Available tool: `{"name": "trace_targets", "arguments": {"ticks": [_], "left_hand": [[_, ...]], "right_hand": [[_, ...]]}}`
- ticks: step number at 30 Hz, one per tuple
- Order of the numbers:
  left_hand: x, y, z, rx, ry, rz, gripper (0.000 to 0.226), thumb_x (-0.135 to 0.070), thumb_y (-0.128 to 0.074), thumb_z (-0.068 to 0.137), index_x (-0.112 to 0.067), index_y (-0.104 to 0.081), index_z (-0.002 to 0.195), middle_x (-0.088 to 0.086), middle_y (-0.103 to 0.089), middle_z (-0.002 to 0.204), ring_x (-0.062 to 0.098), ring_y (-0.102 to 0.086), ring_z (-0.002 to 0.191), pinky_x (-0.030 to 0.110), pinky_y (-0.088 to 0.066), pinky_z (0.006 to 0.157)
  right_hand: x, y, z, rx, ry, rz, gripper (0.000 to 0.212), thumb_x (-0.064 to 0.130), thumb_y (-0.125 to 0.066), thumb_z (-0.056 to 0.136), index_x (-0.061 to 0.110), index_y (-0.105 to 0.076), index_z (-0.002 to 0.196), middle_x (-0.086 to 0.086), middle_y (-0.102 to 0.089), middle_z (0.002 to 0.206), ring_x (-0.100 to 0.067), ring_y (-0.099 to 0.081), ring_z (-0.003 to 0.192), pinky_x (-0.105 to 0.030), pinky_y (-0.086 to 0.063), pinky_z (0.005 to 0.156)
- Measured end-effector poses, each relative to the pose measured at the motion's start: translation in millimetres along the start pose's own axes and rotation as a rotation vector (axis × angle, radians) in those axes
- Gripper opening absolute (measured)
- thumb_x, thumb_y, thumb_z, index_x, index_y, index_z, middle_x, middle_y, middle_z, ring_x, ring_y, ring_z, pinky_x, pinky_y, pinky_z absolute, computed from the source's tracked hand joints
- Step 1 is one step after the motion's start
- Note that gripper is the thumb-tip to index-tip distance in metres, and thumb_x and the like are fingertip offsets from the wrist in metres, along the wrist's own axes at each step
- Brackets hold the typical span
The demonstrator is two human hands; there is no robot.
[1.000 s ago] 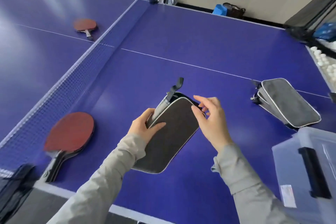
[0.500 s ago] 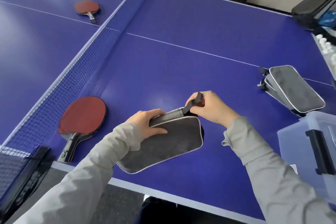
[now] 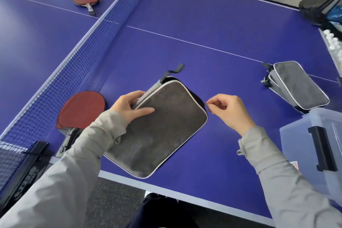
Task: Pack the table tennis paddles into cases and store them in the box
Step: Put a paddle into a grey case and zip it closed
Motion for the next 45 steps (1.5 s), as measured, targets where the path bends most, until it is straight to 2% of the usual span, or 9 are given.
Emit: {"name": "trace_targets", "arguments": {"ticks": [8,13,19,23,30,32,36,41,45], "left_hand": [[27.0,2.0,0.4,-0.177,0.231,-0.424,0.014,-0.015,-0.070,0.080,-0.024,-0.069,0.090,-0.004,-0.073,0.072,0.009,-0.069,0.061,0.018,-0.052,0.052],[56.3,-10.7,-1.1,-0.325,0.391,-0.569,0.013,-0.030,-0.074,0.075,-0.025,-0.070,0.087,0.000,-0.072,0.075,0.014,-0.068,0.062,0.023,-0.053,0.055],[80.4,-5.6,-10.0,-0.597,0.519,-0.632,0.018,-0.040,-0.076,0.073,-0.027,-0.065,0.078,-0.002,-0.068,0.075,0.018,-0.063,0.065,0.031,-0.052,0.065],[74.4,-8.2,-12.5,-0.697,0.477,-0.621,0.023,-0.038,-0.075,0.074,-0.026,-0.061,0.088,-0.004,-0.064,0.079,0.018,-0.061,0.074,0.032,-0.050,0.073],[53.2,-29.2,-24.8,-0.917,0.522,-0.633,0.033,-0.035,-0.070,0.080,-0.023,-0.051,0.104,-0.007,-0.056,0.076,0.009,-0.054,0.067,0.026,-0.041,0.073],[50.7,-36.6,-28.7,-0.996,0.547,-0.665,0.034,-0.032,-0.069,0.082,-0.020,-0.049,0.107,-0.003,-0.056,0.083,0.014,-0.054,0.074,0.021,-0.037,0.076],[49.9,-46.0,-31.5,-1.130,0.580,-0.707,0.040,-0.029,-0.066,0.085,-0.013,-0.045,0.116,-0.004,-0.047,0.080,0.010,-0.045,0.065,0.010,-0.027,0.057],[55.6,-58.7,-38.3,-1.163,0.667,-0.721,0.053,-0.028,-0.063,0.088,-0.008,-0.040,0.130,0.002,-0.047,0.100,0.016,-0.046,0.086,0.009,-0.025,0.066],[65.8,-47.7,-41.8,-1.112,0.693,-0.685,0.054,-0.033,-0.063,0.087,-0.011,-0.042,0.131,0.001,-0.049,0.103,0.016,-0.047,0.088,0.017,-0.031,0.072]], "right_hand": [[-20.1,-8.6,-21.6,-0.117,-0.015,0.059,0.012,0.006,-0.061,0.085,0.012,-0.067,0.077,-0.006,-0.067,0.063,-0.013,-0.064,0.055,-0.025,-0.051,0.065],[-13.6,-20.9,-38.1,-0.155,0.101,-0.012,0.013,0.001,-0.063,0.082,0.011,-0.066,0.075,0.003,-0.061,0.059,-0.014,-0.057,0.054,-0.019,-0.047,0.058],[-21.1,-23.6,-64.1,-0.228,0.122,-0.004,0.016,-0.003,-0.066,0.079,0.011,-0.062,0.072,0.008,-0.056,0.059,-0.006,-0.049,0.054,-0.012,-0.040,0.055],[-28.1,-26.4,-86.2,-0.302,0.118,-0.039,0.017,-0.006,-0.068,0.075,0.010,-0.062,0.072,0.008,-0.055,0.060,-0.006,-0.048,0.056,-0.015,-0.041,0.054],[-31.5,-52.2,-117.2,-0.357,0.080,0.005,0.018,-0.005,-0.071,0.075,0.011,-0.064,0.072,0.011,-0.052,0.060,-0.005,-0.045,0.054,-0.013,-0.039,0.052],[-26.0,-64.1,-121.5,-0.330,0.094,0.032,0.016,-0.003,-0.070,0.077,0.012,-0.064,0.073,0.009,-0.055,0.060,-0.005,-0.046,0.054,-0.016,-0.041,0.051],[-8.8,-87.5,-127.5,-0.297,0.143,0.110,0.007,0.010,-0.066,0.081,0.014,-0.067,0.076,0.008,-0.060,0.061,-0.001,-0.048,0.053,-0.017,-0.044,0.049],[5.6,-108.3,-123.8,-0.323,0.132,0.151,0.005,0.014,-0.067,0.080,0.011,-0.069,0.077,0.006,-0.060,0.061,0.001,-0.046,0.053,-0.019,-0.044,0.048],[-5.9,-108.8,-123.9,-0.234,0.054,0.247,0.019,0.039,-0.060,0.086,0.023,-0.072,0.086,0.011,-0.064,0.070,-0.002,-0.055,0.061,-0.019,-0.047,0.057]]}}
Point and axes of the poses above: each hand's wrist, its own z-axis towards the middle knuckle, its own y-axis out of the back of the hand, x = y × z, the point moved 8 cm from there along z, towards the middle knuckle
